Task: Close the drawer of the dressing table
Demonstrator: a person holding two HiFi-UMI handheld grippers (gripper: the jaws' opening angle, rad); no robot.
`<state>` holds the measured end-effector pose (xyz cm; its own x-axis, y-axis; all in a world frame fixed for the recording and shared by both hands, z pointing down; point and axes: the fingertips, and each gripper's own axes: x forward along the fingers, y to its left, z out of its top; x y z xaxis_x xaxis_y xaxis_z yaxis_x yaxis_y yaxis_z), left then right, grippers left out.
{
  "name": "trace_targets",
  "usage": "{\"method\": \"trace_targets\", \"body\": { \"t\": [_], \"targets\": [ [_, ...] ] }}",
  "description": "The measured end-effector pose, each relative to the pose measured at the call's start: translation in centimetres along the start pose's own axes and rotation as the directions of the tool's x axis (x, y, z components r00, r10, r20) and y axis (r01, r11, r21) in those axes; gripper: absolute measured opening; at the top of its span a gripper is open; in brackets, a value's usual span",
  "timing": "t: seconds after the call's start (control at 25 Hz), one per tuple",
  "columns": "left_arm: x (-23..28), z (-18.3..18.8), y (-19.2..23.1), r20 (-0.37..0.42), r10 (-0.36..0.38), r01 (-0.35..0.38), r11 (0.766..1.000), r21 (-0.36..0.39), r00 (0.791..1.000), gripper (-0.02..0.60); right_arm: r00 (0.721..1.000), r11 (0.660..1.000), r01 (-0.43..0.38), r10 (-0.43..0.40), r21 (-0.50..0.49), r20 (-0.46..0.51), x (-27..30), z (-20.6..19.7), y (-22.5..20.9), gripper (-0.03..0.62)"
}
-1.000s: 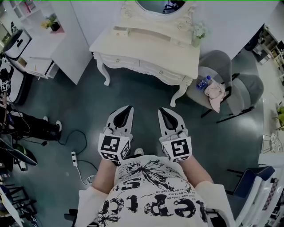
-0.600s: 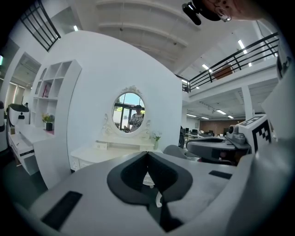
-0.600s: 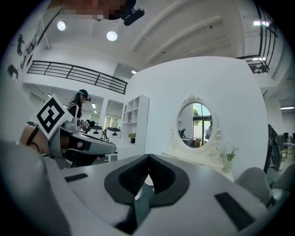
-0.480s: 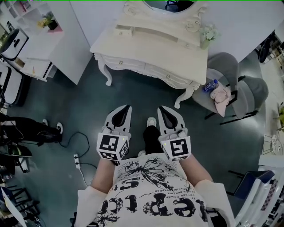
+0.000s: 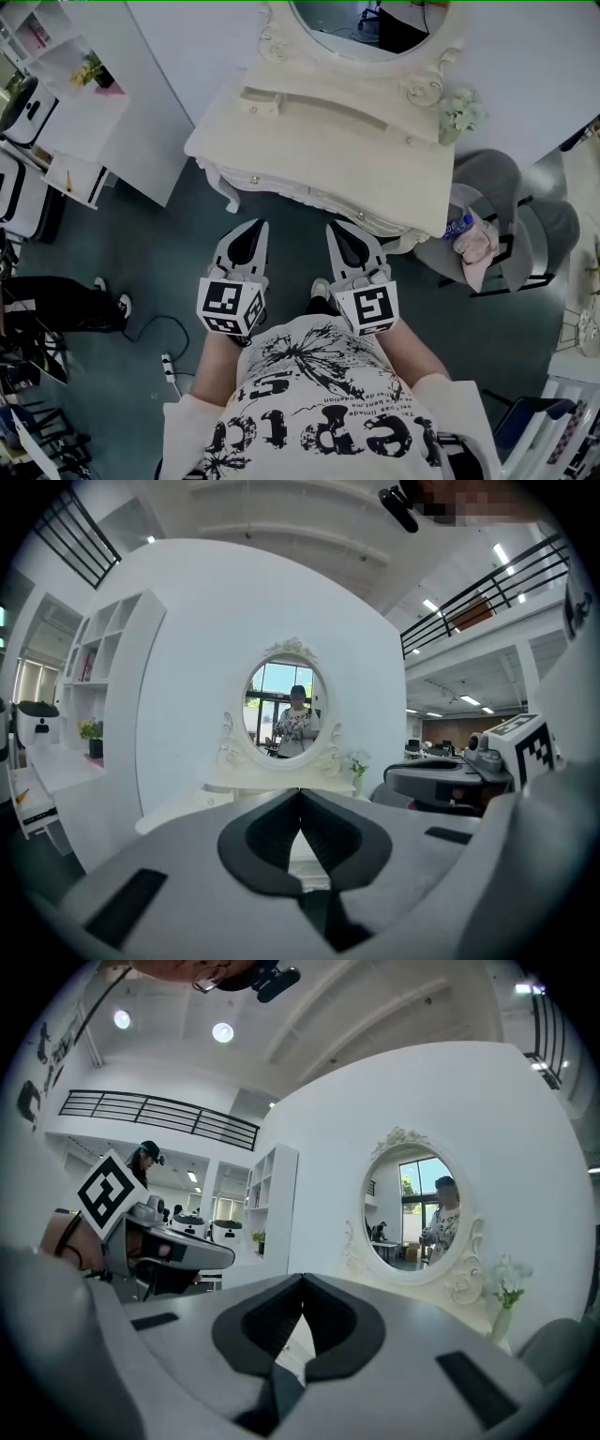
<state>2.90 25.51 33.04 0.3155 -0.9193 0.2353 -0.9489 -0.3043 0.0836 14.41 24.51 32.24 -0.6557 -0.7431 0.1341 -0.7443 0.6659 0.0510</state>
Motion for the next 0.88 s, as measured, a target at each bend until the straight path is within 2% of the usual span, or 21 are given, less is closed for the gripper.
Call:
{"method": "trace_targets", "body": {
  "t": [0.24, 0.52, 0.72, 0.88],
  "targets": [
    [9.2, 2.1, 3.0, -0.012, -0.008, 0.008, 1.000, -0.006, 1.000, 0.018, 1.000, 1.000, 0.004, -0.004, -0.003, -0.016, 7.6, 0.6, -6.6, 0.017],
    [15.7, 2.6, 8.4, -0.036, -0.016, 0.015, 1.000, -0.025, 0.999, 0.018, 0.998, 0.999, 0.038, -0.038, 0.004, -0.057, 14.8, -0.3, -10.7, 0.017],
    [20.7, 3.8, 14.2, -0.010, -0.053, 0.052, 0.998, -0.032, 0.999, 0.018, 0.986, 0.988, 0.156, -0.156, 0.007, -0.054, 20.4, -0.2, -12.6, 0.017],
    [25.3, 5.2, 19.0, -0.037, -0.126, 0.127, 0.992, 0.011, 0.991, 0.018, 0.969, 0.970, 0.243, -0.242, 0.017, -0.053, 25.7, 0.6, -13.7, 0.017]
  ]
}}
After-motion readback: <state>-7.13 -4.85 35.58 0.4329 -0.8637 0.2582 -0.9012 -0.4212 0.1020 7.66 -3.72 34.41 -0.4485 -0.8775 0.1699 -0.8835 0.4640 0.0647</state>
